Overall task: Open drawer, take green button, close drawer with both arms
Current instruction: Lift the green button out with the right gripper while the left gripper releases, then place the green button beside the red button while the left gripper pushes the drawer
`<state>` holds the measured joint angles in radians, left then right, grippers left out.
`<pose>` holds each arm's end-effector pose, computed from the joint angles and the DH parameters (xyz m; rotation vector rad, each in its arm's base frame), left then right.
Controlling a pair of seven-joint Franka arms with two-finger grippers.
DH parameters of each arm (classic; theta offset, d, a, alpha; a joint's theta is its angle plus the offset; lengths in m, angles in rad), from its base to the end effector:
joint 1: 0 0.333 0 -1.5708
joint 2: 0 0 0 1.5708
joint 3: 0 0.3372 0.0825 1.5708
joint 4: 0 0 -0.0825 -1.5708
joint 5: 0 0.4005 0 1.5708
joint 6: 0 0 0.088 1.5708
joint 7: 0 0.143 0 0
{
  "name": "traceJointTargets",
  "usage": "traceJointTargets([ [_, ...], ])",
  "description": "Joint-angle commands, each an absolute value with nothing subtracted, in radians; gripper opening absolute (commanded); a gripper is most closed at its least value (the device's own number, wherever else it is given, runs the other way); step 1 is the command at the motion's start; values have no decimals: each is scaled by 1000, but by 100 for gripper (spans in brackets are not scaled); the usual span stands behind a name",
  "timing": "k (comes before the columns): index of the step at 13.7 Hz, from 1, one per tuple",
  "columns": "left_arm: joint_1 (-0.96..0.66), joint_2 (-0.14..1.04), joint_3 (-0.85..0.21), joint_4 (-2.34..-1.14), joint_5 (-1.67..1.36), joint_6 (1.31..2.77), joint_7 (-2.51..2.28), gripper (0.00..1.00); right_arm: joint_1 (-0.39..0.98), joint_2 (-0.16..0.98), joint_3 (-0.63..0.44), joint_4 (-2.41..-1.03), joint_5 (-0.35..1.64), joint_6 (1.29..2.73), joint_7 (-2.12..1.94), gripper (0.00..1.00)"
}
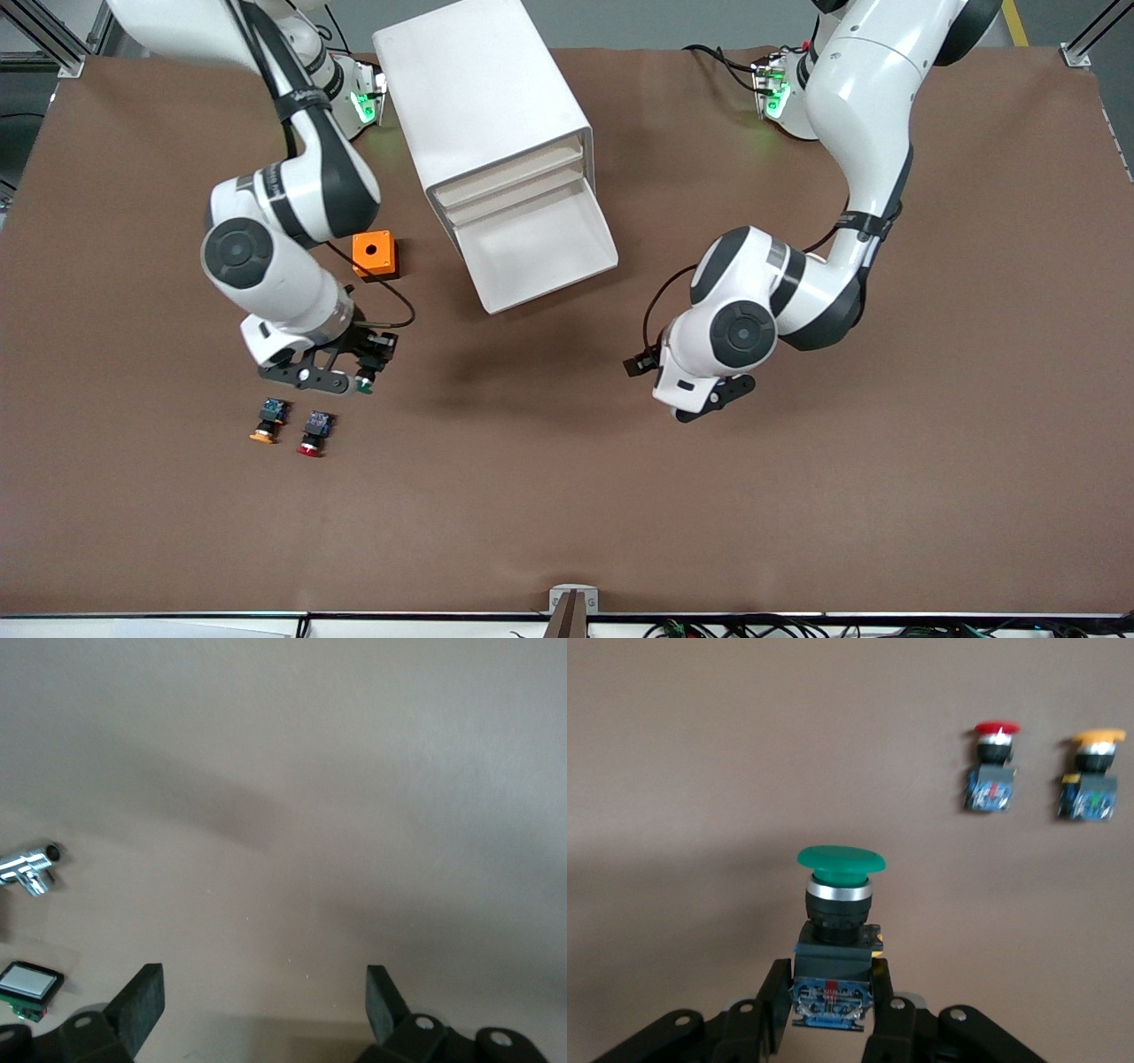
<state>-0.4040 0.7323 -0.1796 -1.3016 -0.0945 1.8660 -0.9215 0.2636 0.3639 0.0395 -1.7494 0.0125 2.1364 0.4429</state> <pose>0.6312 -0.3971 0.2759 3.0053 0.6225 -0.3996 0.6435 0.2003 0.3419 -3.1014 0.2317 -0.0198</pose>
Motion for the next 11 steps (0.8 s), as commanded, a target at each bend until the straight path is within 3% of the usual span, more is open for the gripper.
traceJointTargets([
  [1,-445,735,-176,-1363,-71,1946,-940,100,207,441,58,-1726,21,2228,312,2],
  [6,-546,772,-178,-1422,-87,1994,-1040,100,163,626,58,-1648,12,2362,218,2],
  [11,-627,793,-179,-1428,-90,1994,-1068,100,156,709,57,-1629,6,2439,218,8],
])
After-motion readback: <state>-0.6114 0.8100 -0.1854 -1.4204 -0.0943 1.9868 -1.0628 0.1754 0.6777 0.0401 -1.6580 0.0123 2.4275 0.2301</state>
